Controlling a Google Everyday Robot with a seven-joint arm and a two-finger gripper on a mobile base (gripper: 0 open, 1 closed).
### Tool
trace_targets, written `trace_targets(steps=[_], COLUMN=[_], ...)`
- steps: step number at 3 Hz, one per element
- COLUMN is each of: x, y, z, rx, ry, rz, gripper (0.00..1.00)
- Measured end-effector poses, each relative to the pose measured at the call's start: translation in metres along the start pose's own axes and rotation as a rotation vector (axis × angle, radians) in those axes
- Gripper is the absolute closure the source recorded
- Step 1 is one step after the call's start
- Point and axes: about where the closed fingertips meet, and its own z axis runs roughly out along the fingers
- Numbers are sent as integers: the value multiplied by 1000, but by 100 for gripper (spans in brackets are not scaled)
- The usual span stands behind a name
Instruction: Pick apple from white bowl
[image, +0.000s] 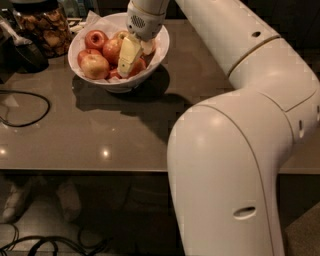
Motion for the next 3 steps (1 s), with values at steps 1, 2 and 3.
trace_targets(steps=[1, 2, 3], x=[-4, -7, -8], y=[0, 0, 0], z=[4, 8, 10], rx=[-10, -18, -30], ry=[1, 4, -2], rz=[-9, -17, -17], gripper=[23, 23, 24])
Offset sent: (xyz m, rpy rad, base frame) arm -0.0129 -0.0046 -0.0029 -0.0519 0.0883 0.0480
